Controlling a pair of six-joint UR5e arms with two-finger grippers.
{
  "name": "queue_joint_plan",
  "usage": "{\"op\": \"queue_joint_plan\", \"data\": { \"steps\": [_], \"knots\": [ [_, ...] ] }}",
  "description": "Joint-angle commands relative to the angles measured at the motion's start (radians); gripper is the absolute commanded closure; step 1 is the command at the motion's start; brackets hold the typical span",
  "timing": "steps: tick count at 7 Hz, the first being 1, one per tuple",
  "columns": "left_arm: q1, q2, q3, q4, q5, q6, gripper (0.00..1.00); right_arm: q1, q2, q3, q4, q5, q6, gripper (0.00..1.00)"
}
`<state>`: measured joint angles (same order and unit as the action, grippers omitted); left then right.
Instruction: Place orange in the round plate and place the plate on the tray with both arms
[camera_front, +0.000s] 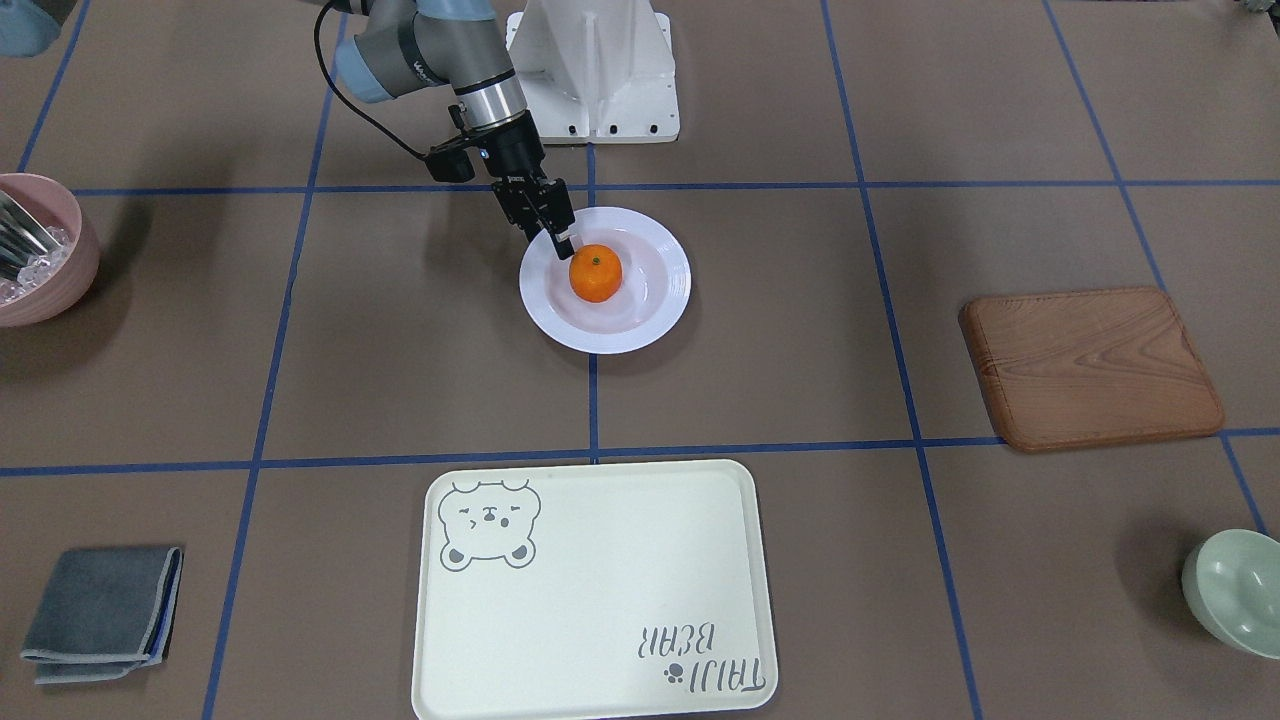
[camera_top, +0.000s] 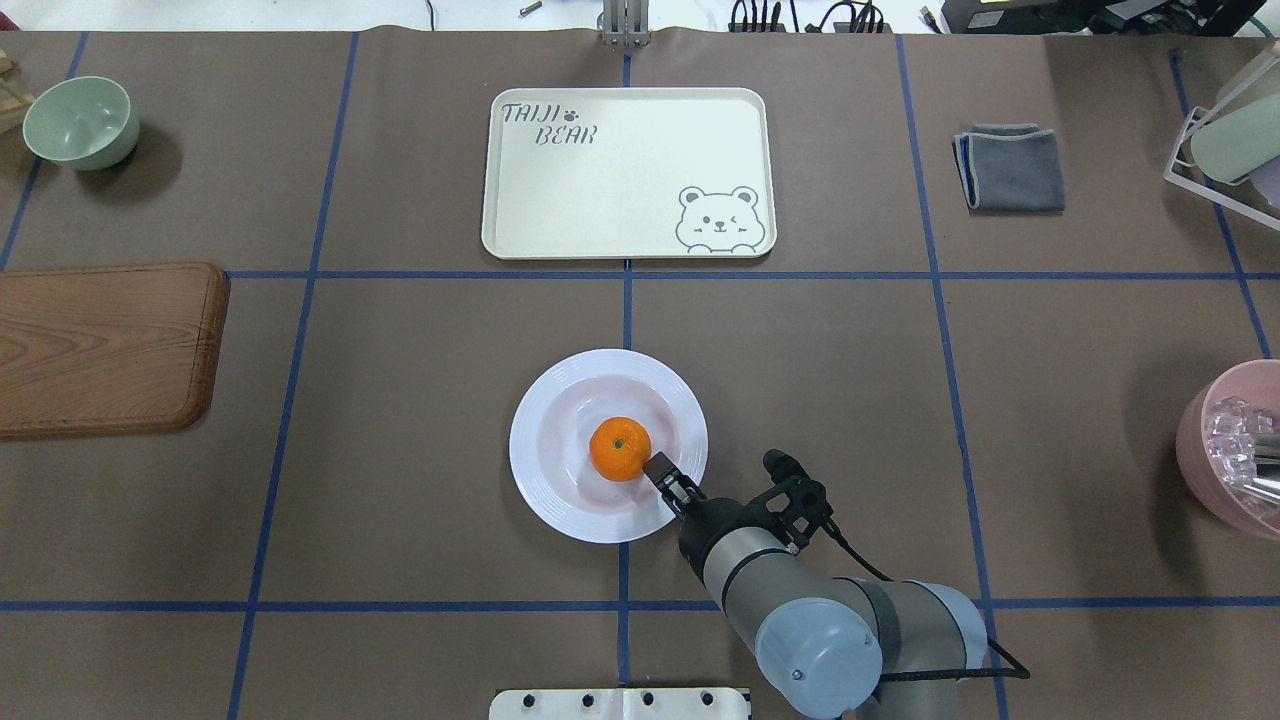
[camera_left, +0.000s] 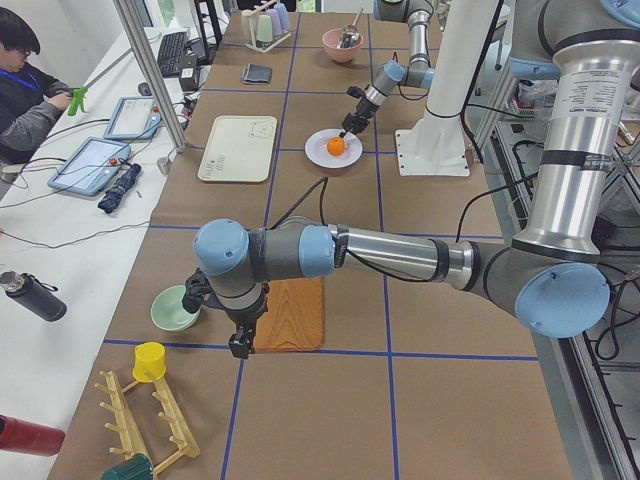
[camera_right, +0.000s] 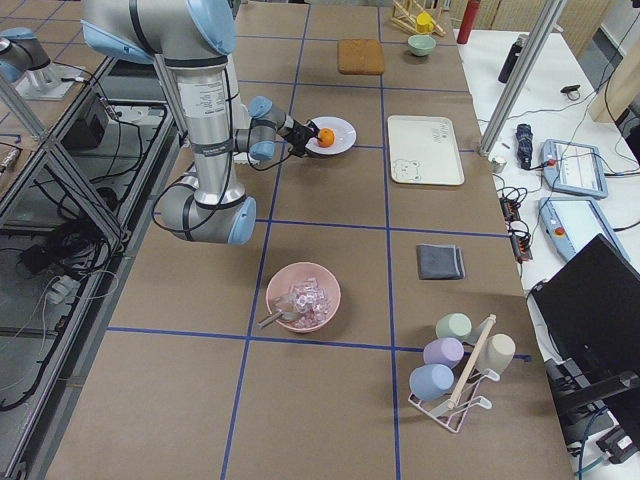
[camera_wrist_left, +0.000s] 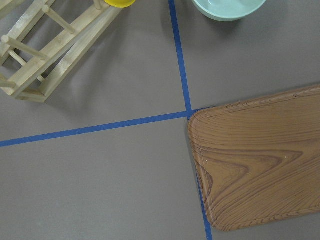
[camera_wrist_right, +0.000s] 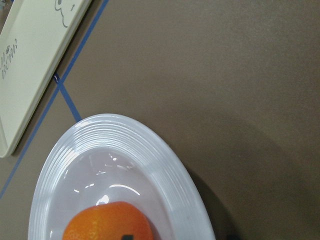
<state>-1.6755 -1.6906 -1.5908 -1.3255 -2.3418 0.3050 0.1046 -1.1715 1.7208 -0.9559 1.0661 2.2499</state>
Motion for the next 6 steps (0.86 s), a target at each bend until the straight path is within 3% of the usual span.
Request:
{"op": "queue_joint_plan", "data": {
  "steps": [1,6],
  "knots": [
    [-0.009,0.011,-0.006,-0.001,-0.001,0.000,0.02,0.007,0.015,0.002,0.006,-0.001,0.039,1.00],
    [-0.016,0.060,-0.038,-0.003,-0.010,-0.012,0.02,0.056,0.009,0.008,0.077,-0.055,0.047,1.00]
  ]
}}
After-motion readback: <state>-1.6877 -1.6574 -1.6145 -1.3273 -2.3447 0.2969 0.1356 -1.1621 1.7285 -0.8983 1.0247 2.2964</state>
